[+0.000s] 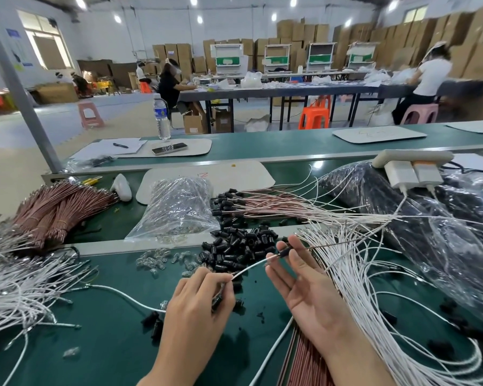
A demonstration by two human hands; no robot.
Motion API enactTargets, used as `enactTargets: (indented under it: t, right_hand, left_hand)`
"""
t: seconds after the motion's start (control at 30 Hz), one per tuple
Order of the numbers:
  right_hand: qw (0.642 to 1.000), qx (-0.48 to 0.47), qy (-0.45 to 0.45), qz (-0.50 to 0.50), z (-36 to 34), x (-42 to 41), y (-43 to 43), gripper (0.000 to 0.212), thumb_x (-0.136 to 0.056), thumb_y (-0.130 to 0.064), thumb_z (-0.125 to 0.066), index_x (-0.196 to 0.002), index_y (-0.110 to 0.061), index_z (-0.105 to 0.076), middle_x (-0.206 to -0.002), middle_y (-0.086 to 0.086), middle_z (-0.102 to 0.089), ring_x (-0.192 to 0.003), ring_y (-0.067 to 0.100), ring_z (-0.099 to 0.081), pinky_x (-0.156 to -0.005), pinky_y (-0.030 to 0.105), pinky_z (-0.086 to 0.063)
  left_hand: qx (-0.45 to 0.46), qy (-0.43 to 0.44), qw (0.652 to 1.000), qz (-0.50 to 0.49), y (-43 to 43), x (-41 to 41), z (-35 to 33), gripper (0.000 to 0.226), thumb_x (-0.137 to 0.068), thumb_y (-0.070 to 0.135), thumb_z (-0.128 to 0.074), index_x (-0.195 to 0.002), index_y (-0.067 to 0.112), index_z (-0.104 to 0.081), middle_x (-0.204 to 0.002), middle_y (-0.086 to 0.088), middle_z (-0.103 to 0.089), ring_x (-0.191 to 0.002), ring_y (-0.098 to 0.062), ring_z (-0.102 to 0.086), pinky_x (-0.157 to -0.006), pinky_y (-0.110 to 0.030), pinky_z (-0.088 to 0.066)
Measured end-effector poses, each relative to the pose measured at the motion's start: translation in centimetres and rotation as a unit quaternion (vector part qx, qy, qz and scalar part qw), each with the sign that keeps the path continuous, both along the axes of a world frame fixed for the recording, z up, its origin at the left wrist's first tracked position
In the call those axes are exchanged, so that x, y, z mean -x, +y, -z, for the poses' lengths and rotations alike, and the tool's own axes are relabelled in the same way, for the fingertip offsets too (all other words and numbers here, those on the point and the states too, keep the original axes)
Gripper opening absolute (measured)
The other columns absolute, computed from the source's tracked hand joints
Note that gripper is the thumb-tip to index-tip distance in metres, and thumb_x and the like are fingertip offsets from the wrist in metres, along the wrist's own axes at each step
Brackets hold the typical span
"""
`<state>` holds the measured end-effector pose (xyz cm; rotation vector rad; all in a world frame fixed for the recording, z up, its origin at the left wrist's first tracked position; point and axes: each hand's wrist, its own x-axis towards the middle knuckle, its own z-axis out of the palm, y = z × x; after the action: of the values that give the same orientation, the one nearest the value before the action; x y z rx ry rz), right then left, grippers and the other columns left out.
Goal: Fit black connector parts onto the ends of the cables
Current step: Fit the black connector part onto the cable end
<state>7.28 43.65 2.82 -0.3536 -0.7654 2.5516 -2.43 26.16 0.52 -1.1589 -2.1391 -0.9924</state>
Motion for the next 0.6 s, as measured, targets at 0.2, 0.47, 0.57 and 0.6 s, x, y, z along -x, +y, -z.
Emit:
enactTargets:
  t: [0.2,0.47,0.57,0.6]
  right_hand:
    - [1.0,0.012,0.0,-0.011,0.13,0.38,-0.88,0.038,-0.089,-0.003,-0.063,-0.121,-0.019,-0.074,-0.121,0.012,-0.073,-0.102,0.03,-0.073,-0.081,0.038,-0.061]
    - [0.999,0.047,0.006,-0.024,0.11,0.37,-0.91,0.041,-0.087,-0.004,-0.065,-0.128,-0.012,-0.065,-0.115,0.013,-0.072,-0.099,0.029,-0.074,-0.079,0.038,-0.062]
    - [0.998,0.056,0.002,-0.024,0.11,0.43,-0.78,0.034,-0.089,-0.005,-0.065,-0.122,-0.011,-0.069,-0.114,0.013,-0.073,-0.097,0.028,-0.074,-0.077,0.038,-0.063]
    - [0.998,0.056,0.0,-0.025,0.1,0.43,-0.77,0.032,-0.089,-0.005,-0.065,-0.12,-0.01,-0.071,-0.114,0.013,-0.073,-0.096,0.027,-0.074,-0.076,0.037,-0.063]
  left_hand:
    - [-0.005,-0.033,0.999,-0.007,0.23,-0.56,-0.49,0.009,-0.094,0.029,-0.061,-0.086,0.025,-0.065,-0.078,0.022,-0.052,-0.079,-0.002,-0.047,-0.077,-0.007,-0.035]
    - [-0.019,-0.044,0.999,0.017,0.0,-0.76,-0.85,0.004,-0.093,0.024,-0.065,-0.096,0.026,-0.067,-0.084,0.019,-0.055,-0.077,-0.008,-0.051,-0.075,-0.02,-0.042]
    - [-0.013,-0.025,0.999,0.03,0.14,-0.78,-0.84,0.012,-0.089,0.018,-0.068,-0.099,0.024,-0.067,-0.084,0.017,-0.055,-0.076,-0.008,-0.049,-0.074,-0.024,-0.043]
    - [-0.011,-0.022,0.999,0.03,0.15,-0.74,-0.82,0.013,-0.089,0.017,-0.068,-0.1,0.023,-0.068,-0.084,0.017,-0.055,-0.076,-0.008,-0.049,-0.074,-0.024,-0.043]
